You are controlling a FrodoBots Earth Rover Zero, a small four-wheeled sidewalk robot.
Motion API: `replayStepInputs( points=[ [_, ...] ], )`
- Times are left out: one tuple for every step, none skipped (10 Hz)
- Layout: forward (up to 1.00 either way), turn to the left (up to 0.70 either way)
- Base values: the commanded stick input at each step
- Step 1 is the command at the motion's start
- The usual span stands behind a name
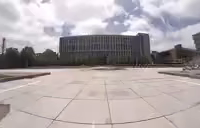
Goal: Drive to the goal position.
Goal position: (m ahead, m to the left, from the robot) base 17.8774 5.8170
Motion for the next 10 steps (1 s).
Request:
replayStepInputs(
  points=[
    [1.00, -0.16],
    [1.00, -0.01],
    [1.00, 0.00],
    [1.00, -0.02],
    [1.00, -0.07],
    [1.00, -0.14],
    [1.00, 0.00],
    [1.00, 0.00],
    [1.00, 0.00],
    [1.00, -0.01]
  ],
)
